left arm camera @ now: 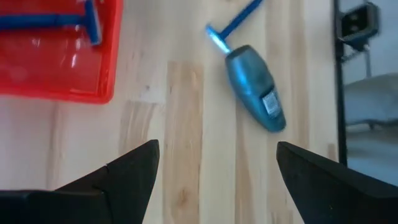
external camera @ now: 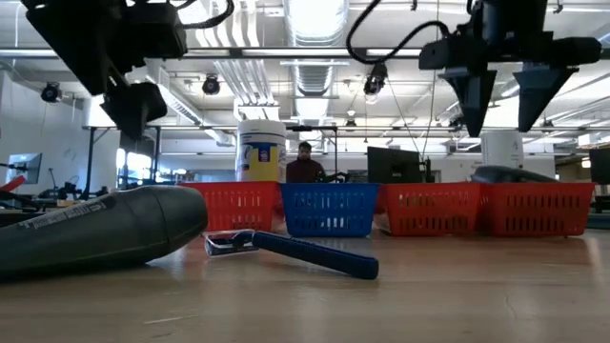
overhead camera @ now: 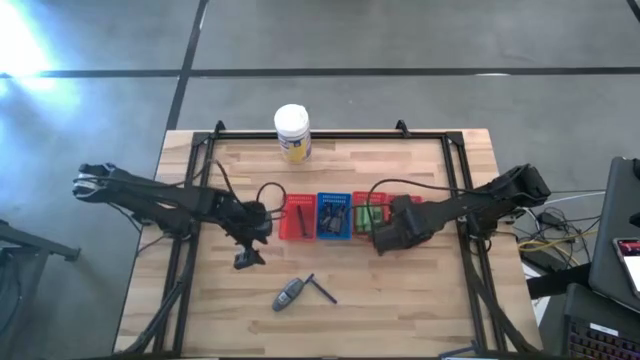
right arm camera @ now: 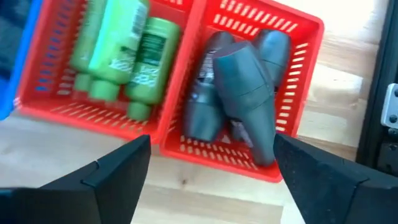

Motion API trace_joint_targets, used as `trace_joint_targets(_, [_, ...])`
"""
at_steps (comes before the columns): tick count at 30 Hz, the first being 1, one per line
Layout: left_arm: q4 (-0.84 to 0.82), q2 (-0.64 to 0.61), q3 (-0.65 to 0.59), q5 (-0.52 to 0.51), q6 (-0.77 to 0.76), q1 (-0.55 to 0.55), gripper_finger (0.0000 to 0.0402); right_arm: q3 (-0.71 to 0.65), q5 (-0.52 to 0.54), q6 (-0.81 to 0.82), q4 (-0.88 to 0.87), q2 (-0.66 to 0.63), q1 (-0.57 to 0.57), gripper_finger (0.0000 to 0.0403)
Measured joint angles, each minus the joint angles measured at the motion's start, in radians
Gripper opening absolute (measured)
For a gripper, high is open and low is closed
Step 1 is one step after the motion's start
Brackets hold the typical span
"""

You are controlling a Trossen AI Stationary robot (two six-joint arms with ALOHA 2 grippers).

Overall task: Pick & Place Travel size toiletries
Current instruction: Put the gray deodorant into the right red bin

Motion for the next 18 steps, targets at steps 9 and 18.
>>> trace_joint_targets(9, [0.140, 0.142, 0.004, -0.141, -0.310, -0.193, 0.0328, 0.058, 0.000, -0.424, 0.146, 0.000, 0.003, 0.0339])
trace_joint_targets(18, [0.271, 0.285, 0.007, -0.277, -0.746, -0.348, 0.0328, 0.066, 0.055, -0.657, 0.168, -0.004, -0.002, 0.0318])
